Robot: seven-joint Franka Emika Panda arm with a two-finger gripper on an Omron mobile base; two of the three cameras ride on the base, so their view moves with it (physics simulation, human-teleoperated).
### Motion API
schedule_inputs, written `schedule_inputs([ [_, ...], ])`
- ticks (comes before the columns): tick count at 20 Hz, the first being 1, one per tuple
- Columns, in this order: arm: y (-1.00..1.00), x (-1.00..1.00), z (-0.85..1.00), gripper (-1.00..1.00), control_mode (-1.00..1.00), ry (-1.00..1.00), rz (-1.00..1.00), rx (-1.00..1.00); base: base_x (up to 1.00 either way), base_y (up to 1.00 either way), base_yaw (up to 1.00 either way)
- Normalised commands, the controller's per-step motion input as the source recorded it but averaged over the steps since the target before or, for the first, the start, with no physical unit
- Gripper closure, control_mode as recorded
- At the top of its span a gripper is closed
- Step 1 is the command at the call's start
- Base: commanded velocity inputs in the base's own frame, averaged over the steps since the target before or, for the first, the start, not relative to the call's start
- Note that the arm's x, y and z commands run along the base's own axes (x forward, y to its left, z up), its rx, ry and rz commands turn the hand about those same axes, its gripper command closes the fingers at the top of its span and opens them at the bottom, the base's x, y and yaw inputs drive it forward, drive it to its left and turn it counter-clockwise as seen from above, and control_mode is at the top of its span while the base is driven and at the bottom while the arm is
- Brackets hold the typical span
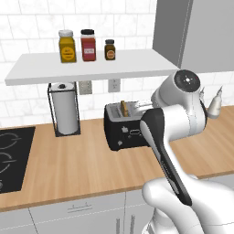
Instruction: Start the toaster. Once the lever pops up, take the bread to the plate on the dining counter.
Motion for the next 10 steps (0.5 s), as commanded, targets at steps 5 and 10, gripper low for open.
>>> schedule_inputs([
  [5, 0.00, -0.05, 0.00, -1.00, -1.00, 0.00, 0.00, 0.00, 0.00, 0.00, 0.00],
  [10, 0.03, -0.20, 0.00, -1.00, -1.00, 0.00, 0.00, 0.01, 0.00, 0.00, 0.00],
])
